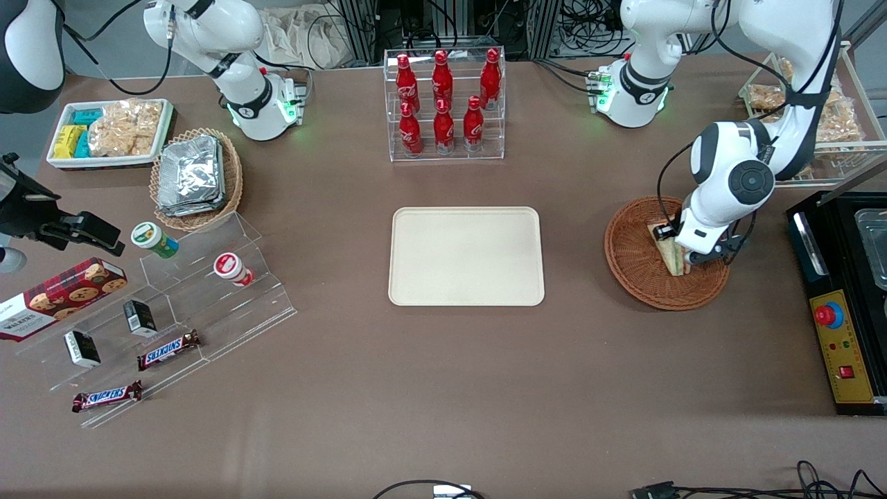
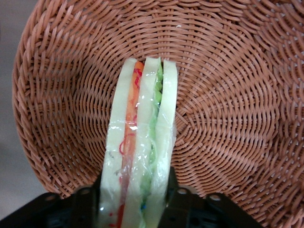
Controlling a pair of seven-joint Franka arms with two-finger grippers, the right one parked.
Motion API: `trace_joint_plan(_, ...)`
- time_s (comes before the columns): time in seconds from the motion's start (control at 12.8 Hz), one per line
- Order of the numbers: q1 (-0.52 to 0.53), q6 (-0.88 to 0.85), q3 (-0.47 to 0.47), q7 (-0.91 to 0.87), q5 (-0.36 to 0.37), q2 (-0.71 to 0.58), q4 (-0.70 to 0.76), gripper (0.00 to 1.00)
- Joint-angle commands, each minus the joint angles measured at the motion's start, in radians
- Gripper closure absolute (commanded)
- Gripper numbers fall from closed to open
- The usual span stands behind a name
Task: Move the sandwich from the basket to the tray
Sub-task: 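Close the left gripper on the sandwich's wrapped edge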
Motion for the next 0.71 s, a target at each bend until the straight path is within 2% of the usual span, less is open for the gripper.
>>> trace_joint_plan(0.0,0.002,0.004,0.004,-0.005,0.018,-0.019,-0.006,1.0)
trace_joint_plan(0.16,0.002,-0.073,0.006,-0.003,0.018,-0.076,0.005,1.0)
trace_joint_plan(0.39,-0.008,-0.26,0.001,0.05,0.017,-0.228,0.06,1.0)
trace_joint_plan(0.63,-0.007,-0.563,0.004,0.224,0.005,-0.259,0.297,1.0)
